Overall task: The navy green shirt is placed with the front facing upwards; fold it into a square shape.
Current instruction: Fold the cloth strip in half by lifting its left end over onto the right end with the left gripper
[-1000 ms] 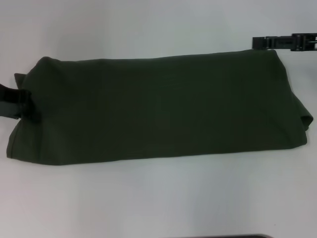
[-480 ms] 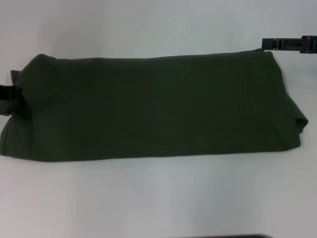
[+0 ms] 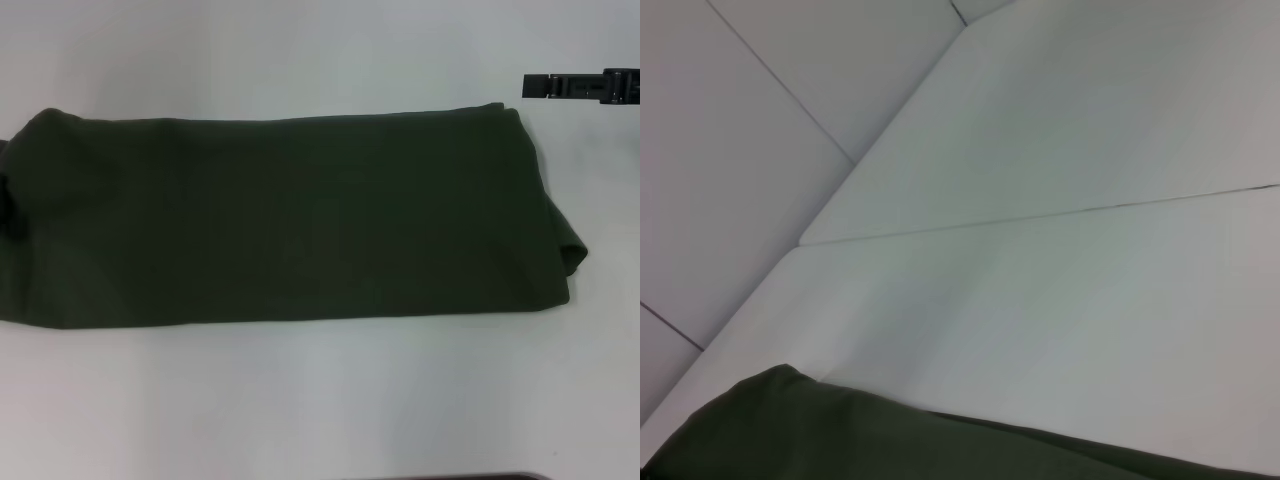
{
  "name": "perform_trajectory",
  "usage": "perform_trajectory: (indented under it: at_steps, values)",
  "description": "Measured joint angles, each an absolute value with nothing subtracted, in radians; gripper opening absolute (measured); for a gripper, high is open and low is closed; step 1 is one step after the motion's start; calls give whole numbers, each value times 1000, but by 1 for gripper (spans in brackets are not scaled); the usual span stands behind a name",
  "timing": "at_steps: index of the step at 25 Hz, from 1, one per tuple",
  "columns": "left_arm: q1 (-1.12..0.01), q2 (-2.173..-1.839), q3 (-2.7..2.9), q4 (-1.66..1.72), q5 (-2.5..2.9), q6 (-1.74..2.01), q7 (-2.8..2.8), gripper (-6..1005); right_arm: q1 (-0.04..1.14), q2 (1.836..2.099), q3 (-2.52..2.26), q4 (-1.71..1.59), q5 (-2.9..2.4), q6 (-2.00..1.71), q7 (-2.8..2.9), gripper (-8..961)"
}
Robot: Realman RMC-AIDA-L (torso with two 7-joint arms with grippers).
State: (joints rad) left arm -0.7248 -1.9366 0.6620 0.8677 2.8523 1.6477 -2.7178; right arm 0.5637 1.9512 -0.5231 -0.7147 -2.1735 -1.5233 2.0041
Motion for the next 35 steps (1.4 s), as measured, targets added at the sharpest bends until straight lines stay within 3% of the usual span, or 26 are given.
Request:
perform_trajectory:
  at_steps: [25, 35]
  values:
    - [-717, -1938, 662, 916, 2818, 1702, -2693, 19, 564, 1956, -528, -715, -2178, -1526, 2004, 804]
    - [-725, -1934, 634, 916, 2637, 1819, -2622, 18, 562, 1947, -529, -715, -2179, -1527, 1998, 804]
